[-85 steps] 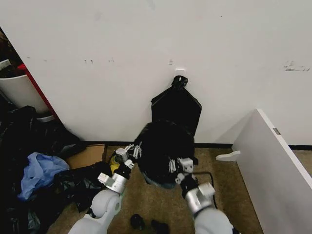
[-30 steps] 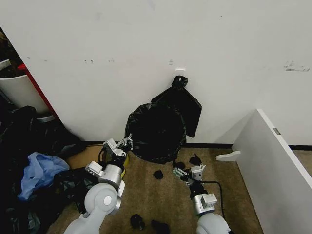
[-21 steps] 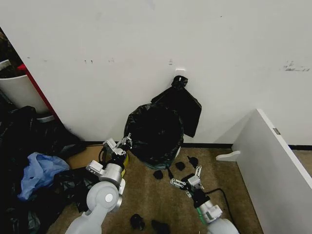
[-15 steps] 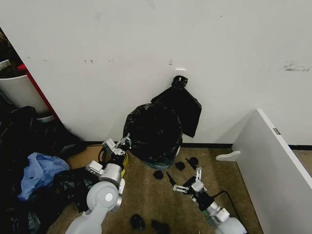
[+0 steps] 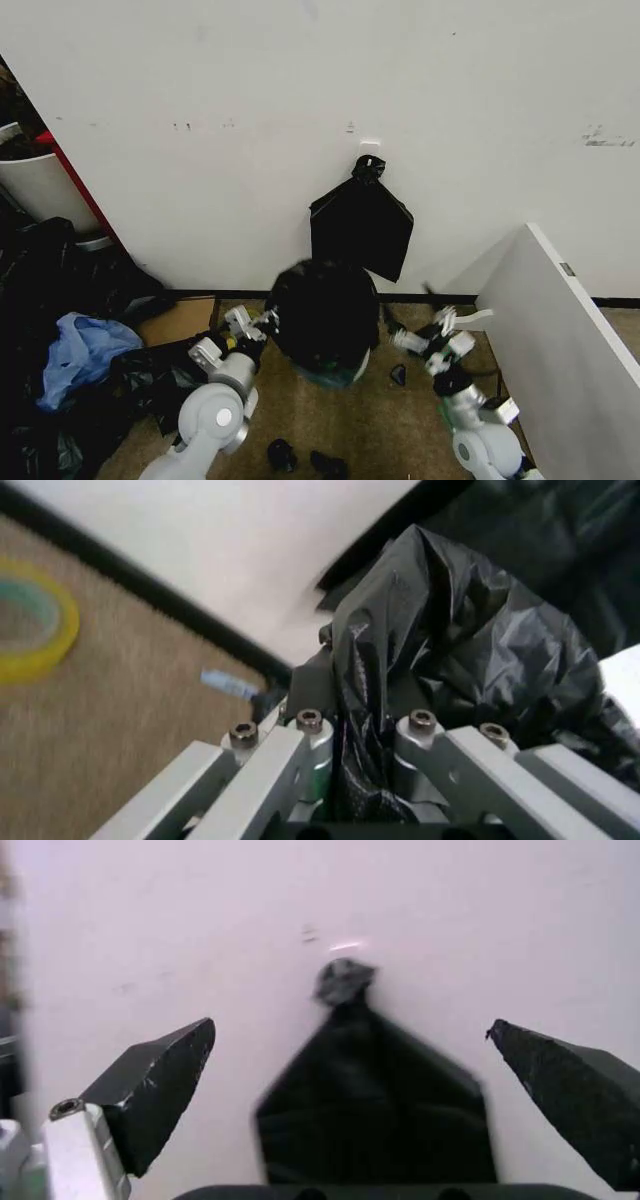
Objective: Place the garbage bag over the trash bin.
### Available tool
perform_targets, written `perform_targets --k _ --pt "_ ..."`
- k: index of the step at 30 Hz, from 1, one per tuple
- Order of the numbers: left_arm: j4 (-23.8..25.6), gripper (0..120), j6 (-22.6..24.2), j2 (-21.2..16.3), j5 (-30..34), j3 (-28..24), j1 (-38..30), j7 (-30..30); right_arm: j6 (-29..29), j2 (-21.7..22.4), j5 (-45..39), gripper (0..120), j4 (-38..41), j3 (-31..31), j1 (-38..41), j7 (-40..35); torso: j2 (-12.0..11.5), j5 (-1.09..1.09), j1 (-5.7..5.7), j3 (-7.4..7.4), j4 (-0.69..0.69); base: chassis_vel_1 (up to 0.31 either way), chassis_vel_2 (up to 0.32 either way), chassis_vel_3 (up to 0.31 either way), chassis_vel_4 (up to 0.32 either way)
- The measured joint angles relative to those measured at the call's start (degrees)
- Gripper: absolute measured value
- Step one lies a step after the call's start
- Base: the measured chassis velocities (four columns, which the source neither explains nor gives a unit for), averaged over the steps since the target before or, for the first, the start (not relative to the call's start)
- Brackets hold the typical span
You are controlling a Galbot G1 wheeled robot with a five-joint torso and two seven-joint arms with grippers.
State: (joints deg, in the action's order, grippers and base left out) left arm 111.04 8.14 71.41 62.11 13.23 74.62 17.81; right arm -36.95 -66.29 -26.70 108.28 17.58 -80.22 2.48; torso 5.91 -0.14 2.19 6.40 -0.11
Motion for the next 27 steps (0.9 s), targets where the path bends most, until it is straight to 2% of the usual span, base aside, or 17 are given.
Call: perform_targets --k 3,6,11,16,20,24,25,27 --pt "-2.0 5 1.2 1.0 -0.4 -0.8 0.3 0.8 1.2 -1.0 4.0 100 0.6 -0.4 -0.3 -3.8 0.0 0.0 0.0 0.0 -0.02 0.0 0.0 0.0 0.0" --pt "-3.8 5 1.2 1.3 -2.3 -1.5 0.9 0.6 1.3 -1.4 5.1 100 0.4 -0.7 -0.5 -4.1 0.0 -0.02 0.0 0.0 -0.01 0.0 0.0 0.0 0.0" --pt "-7.4 5 -0.9 1.5 -7.2 -3.4 1.8 -1.3 1.5 -1.7 5.6 100 -0.1 -0.8 -0.8 -4.2 0.0 -0.02 0.0 -0.01 -0.01 0.0 0.0 0.0 0.0" --pt "-8.4 5 -1.9 1.5 -9.2 -5.0 2.9 -2.3 1.6 -1.7 5.9 100 -0.1 -0.9 -1.0 -4.2 0.0 -0.03 0.0 -0.01 0.01 0.0 0.0 0.0 0.0" --pt "-7.6 20 -3.4 1.6 -12.2 -5.8 4.2 -3.0 1.7 -1.6 6.0 100 -0.2 -0.9 -1.2 -4.3 0.0 -0.01 0.0 -0.01 -0.01 0.0 0.0 0.0 0.0" --pt "-6.1 28 -4.0 1.2 -14.3 -6.0 5.2 -3.3 1.7 -1.5 6.0 100 -0.1 -0.8 -1.3 -4.4 0.0 0.02 0.0 0.01 -0.01 0.0 0.0 0.0 0.0" --pt "-4.6 36 -4.3 0.8 -15.3 -6.0 5.8 -3.3 1.7 -1.4 6.0 100 -0.1 -0.7 -1.4 -4.4 0.0 0.0 0.0 0.0 -0.02 0.0 0.0 0.0 0.0" --pt "-2.4 45 -4.5 0.3 -16.3 -5.7 6.8 -3.3 1.8 -1.3 6.1 100 -0.1 -0.7 -1.4 -4.4 0.0 0.0 0.0 0.0 -0.01 0.0 0.0 0.0 0.0"
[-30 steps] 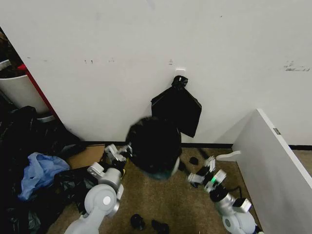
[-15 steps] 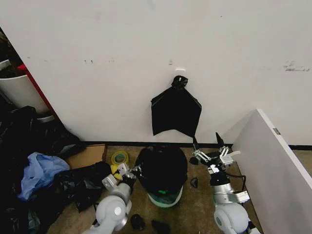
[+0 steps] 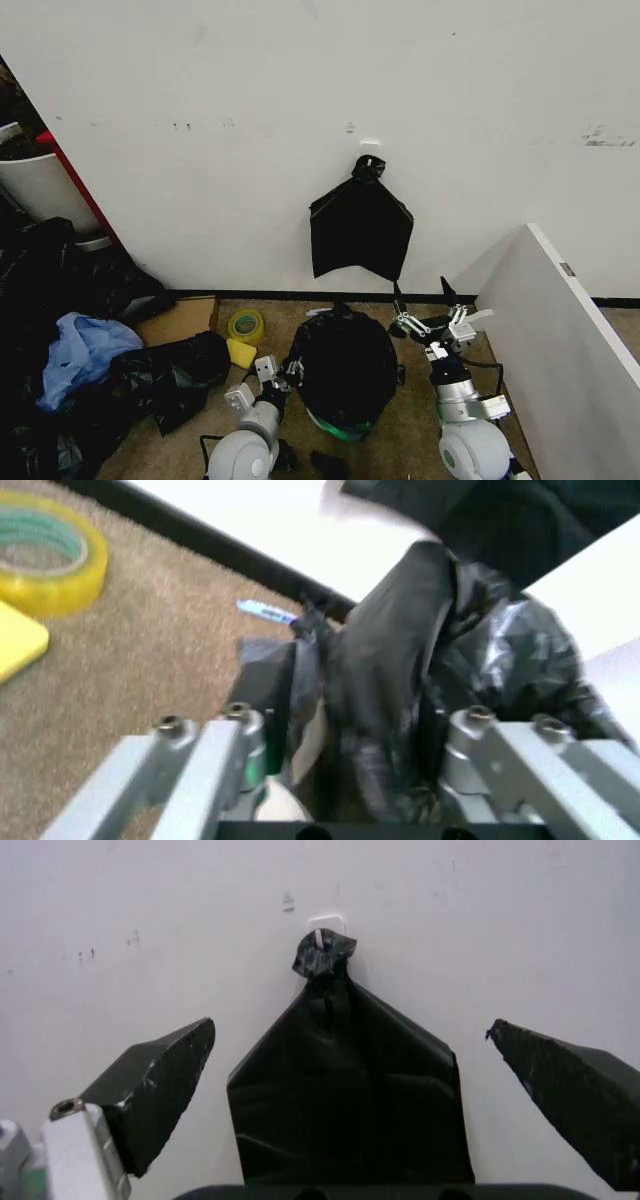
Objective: Place the garbage bag over the trash bin.
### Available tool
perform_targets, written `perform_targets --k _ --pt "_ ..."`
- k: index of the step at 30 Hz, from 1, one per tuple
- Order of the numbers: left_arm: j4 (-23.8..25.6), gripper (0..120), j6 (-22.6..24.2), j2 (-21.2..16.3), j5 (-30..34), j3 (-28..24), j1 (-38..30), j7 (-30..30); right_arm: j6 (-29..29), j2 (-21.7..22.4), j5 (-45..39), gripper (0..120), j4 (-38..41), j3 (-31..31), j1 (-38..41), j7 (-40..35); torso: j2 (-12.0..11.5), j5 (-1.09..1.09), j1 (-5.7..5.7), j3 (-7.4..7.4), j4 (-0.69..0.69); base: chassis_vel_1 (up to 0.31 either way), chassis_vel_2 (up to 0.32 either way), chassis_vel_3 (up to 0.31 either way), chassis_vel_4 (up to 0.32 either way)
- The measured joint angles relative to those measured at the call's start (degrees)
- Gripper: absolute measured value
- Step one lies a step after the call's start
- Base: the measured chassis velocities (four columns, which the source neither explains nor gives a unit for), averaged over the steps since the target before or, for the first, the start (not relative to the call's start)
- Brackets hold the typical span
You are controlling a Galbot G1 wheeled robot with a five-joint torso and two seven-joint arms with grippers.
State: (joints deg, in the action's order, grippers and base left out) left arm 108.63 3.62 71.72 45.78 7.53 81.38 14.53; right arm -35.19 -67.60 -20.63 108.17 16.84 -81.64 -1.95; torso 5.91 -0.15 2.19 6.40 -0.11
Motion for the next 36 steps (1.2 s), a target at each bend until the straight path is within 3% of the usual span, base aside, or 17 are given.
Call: perform_targets --k 1,7,11,15,19,20,23,29,36 --pt "0.0 45 0.0 0.0 0.0 0.0 0.0 0.0 0.0 0.0 0.0 100 0.0 0.0 0.0 0.0 0.0 0.0 0.0 0.0 0.0 0.0 0.0 0.0 0.0" --pt "7.2 72 2.6 -2.4 -0.3 2.0 3.1 3.4 0.0 0.1 0.2 100 -0.4 -0.1 0.0 -0.3 0.0 -0.01 0.0 0.0 0.0 0.0 0.0 0.0 0.0" --pt "9.0 81 2.2 -2.9 -0.8 2.6 4.4 3.7 0.2 0.3 0.3 100 -0.2 -0.1 0.1 -0.7 0.0 -0.01 0.0 0.0 0.0 0.0 0.0 0.0 0.0" --pt "10.1 98 -9.0 -2.0 -12.1 3.4 6.4 -3.9 6.4 0.8 3.7 100 3.8 -0.8 -0.4 -7.9 0.0 0.0 0.0 0.0 0.0 0.0 0.0 0.0 0.0" --pt "10.3 100 -14.8 -0.5 -19.1 3.9 7.4 -6.8 10.3 1.3 5.0 100 5.6 -1.5 -0.6 -11.7 0.0 -0.01 0.0 -0.01 0.0 0.0 0.0 0.0 0.0" --pt "10.3 100 -17.8 0.9 -23.7 4.3 7.8 -7.3 11.8 1.6 7.3 100 5.4 -1.6 -0.2 -14.0 0.0 0.0 0.0 0.0 0.0 0.0 0.0 0.0 0.0" --pt "10.3 100 -21.0 3.0 -29.1 5.3 7.7 -7.0 14.0 1.6 15.2 100 2.5 -1.1 1.1 -19.5 0.0 -0.01 0.0 0.0 0.01 0.0 0.0 0.0 0.0" --pt "8.7 100 -25.8 6.9 -33.6 7.3 6.0 -6.4 19.4 1.6 16.4 100 1.9 -0.8 0.8 -24.6 0.0 -0.01 0.0 0.0 0.0 0.0 0.0 0.0 0.0" --pt "9.6 100 -25.1 8.4 -34.1 7.8 4.8 -6.3 23.0 2.0 12.8 100 4.6 -0.1 -0.6 -24.7 0.0 -0.01 0.0 0.0 0.0 0.0 0.0 0.0 0.0"
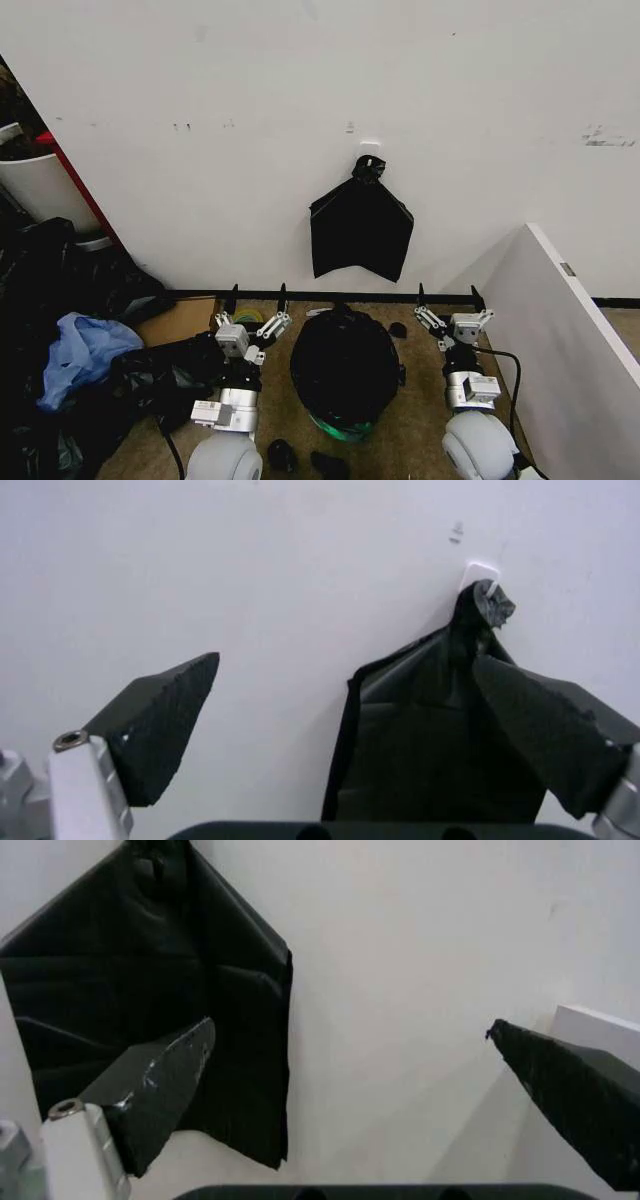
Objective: Place the garbage bag over the trash bin.
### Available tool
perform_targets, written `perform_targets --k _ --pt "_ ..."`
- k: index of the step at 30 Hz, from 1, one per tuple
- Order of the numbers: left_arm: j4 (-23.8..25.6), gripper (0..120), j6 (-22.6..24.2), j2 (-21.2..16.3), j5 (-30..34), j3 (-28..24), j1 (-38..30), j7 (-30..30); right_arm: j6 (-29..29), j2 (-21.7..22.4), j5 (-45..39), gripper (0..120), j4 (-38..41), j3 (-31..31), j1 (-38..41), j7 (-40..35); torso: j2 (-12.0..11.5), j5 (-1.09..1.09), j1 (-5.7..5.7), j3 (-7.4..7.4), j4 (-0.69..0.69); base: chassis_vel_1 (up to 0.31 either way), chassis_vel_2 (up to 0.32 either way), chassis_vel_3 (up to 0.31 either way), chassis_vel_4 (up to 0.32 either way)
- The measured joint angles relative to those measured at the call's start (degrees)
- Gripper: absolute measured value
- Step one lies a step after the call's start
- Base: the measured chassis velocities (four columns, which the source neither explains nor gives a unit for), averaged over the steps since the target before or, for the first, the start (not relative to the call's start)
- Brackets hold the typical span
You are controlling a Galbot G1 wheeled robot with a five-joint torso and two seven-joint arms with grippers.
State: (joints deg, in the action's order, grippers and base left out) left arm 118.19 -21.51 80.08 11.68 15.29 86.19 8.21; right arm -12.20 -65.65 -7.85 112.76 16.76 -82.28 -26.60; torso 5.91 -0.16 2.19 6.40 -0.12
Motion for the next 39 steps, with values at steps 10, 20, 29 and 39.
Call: perform_targets --k 10,20,29,39 --pt "-1.5 100 2.2 1.1 -2.2 0.1 -1.8 0.5 -14.3 -1.4 3.2 100 -5.1 8.9 0.4 19.1 0.0 0.0 0.0 0.0 0.0 0.0 0.0 0.0 0.0" --pt "-1.4 100 2.3 2.1 -2.4 -0.5 -1.5 1.7 -9.3 -2.4 0.0 100 -3.3 8.4 -1.1 14.8 0.0 0.0 0.0 0.0 0.0 0.0 0.0 0.0 0.0" --pt "0.8 100 5.4 0.9 -1.1 -0.3 0.1 1.2 -7.7 -2.7 -3.1 100 -2.5 8.5 -1.7 13.7 0.0 0.01 0.0 0.0 0.01 0.0 0.0 0.0 0.0" --pt "2.6 100 3.1 -0.2 -1.8 -0.1 2.0 -1.6 -8.6 -3.5 -0.9 100 -0.5 9.5 -4.8 20.0 0.0 0.01 0.0 0.0 0.0 0.0 0.0 0.0 0.0"
